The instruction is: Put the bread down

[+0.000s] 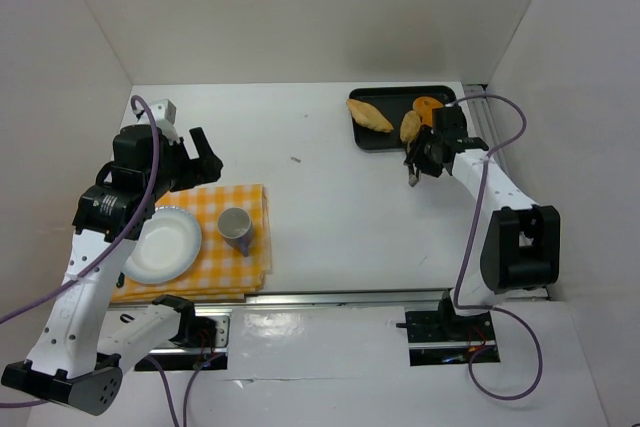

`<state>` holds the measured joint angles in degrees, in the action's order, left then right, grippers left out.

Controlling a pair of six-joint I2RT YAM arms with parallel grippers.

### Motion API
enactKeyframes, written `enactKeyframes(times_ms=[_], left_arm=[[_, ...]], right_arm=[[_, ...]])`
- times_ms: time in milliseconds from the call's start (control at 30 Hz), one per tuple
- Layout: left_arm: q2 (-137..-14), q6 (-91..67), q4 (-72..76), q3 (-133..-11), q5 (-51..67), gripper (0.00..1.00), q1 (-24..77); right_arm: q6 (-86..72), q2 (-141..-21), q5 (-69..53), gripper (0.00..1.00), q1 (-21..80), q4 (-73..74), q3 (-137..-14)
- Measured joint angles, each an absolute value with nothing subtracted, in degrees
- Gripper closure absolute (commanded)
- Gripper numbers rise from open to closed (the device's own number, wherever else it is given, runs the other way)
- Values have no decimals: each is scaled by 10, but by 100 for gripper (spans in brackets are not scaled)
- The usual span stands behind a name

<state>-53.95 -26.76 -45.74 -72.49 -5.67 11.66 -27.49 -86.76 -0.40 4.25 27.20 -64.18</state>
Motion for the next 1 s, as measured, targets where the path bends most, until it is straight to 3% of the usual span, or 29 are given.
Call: enactKeyframes(times_ms=[200,367,800,1000], left_arm=[[-539,-268,-457,-725,-57,0,117],[-538,-268,-457,-725,-57,0,117],[-537,-268,-457,-725,-58,0,117],[-537,-268,-458,-725,-58,0,117]], right_arm=[[-276,-892,-11,49,46,267,-643],[-278,-906,-10,62,46,267,-656],[-274,-897,-20,62,54,254,-669],[-271,-890,-17,54,57,254,-681]])
